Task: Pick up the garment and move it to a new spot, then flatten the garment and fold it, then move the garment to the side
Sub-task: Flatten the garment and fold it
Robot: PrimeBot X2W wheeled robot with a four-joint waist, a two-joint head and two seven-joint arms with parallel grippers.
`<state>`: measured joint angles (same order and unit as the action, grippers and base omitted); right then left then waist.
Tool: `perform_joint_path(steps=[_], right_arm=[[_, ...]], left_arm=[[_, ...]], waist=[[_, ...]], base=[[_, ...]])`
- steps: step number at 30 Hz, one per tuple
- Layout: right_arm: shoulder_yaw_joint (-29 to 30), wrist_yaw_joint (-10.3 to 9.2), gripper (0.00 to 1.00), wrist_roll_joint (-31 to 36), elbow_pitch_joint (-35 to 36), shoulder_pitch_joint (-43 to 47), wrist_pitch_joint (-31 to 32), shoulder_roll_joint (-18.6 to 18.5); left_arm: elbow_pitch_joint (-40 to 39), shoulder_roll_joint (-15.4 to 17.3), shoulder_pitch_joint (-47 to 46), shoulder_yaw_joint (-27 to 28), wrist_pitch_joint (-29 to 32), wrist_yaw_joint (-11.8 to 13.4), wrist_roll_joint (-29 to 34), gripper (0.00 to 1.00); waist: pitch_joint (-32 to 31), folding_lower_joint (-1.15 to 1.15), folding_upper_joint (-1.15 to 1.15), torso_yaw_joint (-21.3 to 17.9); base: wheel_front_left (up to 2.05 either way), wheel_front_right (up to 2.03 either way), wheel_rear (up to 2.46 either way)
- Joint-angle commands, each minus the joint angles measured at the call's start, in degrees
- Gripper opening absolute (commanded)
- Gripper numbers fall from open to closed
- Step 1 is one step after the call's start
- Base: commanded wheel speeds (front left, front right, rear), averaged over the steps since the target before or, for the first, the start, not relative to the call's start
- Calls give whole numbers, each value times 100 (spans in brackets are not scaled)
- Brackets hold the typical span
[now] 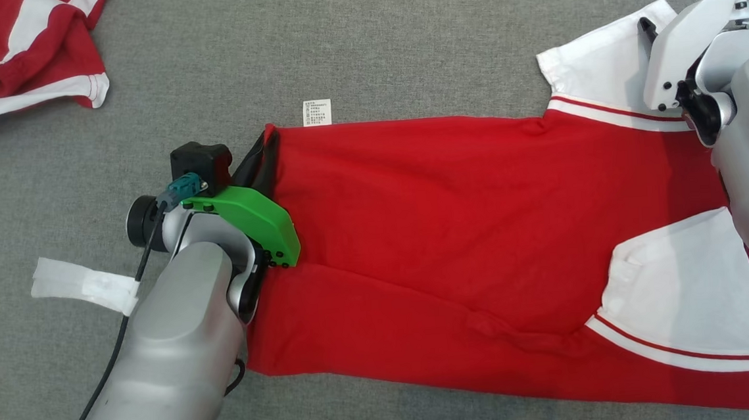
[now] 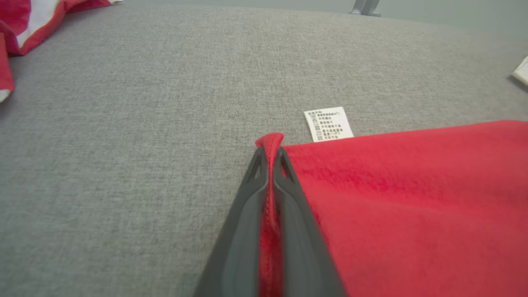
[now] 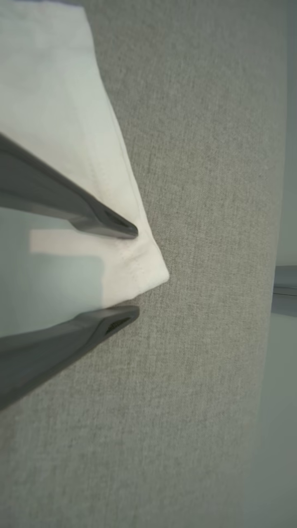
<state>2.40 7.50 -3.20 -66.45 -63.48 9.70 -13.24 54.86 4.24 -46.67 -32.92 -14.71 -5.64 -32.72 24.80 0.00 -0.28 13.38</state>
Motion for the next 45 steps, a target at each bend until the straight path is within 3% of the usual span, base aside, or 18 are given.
perform_joint_path(steps=[1, 3, 4, 5, 13, 19, 25, 31, 36, 45], right_arm=[[-28, -2, 38, 26, -102, 61, 21, 12], [-214, -2, 21, 72, -223, 55, 73, 95], [-278, -2, 5, 71, -258, 59, 51, 89], [-321, -2, 0, 50, -267, 54, -26, 81], [-603, -5, 0, -341, -196, -19, -679, 204], [-1140, -4, 0, -1077, 164, 264, -999, 240], [-1817, -4, 0, -2140, 1078, 847, -1127, -45], [-2222, -4, 0, -3077, 2225, 1663, -1154, -581], [-2168, -4, 0, -3490, 3053, 2470, -1201, -903], [-1725, -3, 0, -3636, 4243, 4012, -1206, -831]], left_arm=[[26, 4, -111, 10, -31, -32, -43, 0], [55, 14, -130, 11, -35, -27, -51, 0], [73, 23, -133, 17, -37, -29, -58, 0], [93, 34, -138, 25, -39, -26, -65, 0], [177, 146, -82, 96, -47, -2, -65, 0], [138, 283, 113, 156, -53, 24, -51, 0], [113, 453, 360, 172, -50, 10, -64, 0], [57, 601, 605, 100, -50, -22, -37, 0], [-300, 722, 863, 76, -50, 28, 83, 0], [-1472, 1041, 1840, 315, -43, 291, 272, 0]], waist=[[4, 0, 28, -6], [10, 0, 28, -21], [12, 0, 28, -34], [13, 0, 28, -49], [-112, 0, 28, -246], [-403, 0, 28, -483], [-748, 0, 28, -741], [-1147, 0, 28, -924], [-1468, 0, 28, -1005], [-1777, 0, 28, -1120]], base=[[0, 0, 0], [0, 0, 0], [0, 0, 0], [0, 0, 0], [0, 0, 0], [0, 0, 0], [0, 0, 0], [0, 0, 0], [0, 0, 0], [0, 0, 0]])
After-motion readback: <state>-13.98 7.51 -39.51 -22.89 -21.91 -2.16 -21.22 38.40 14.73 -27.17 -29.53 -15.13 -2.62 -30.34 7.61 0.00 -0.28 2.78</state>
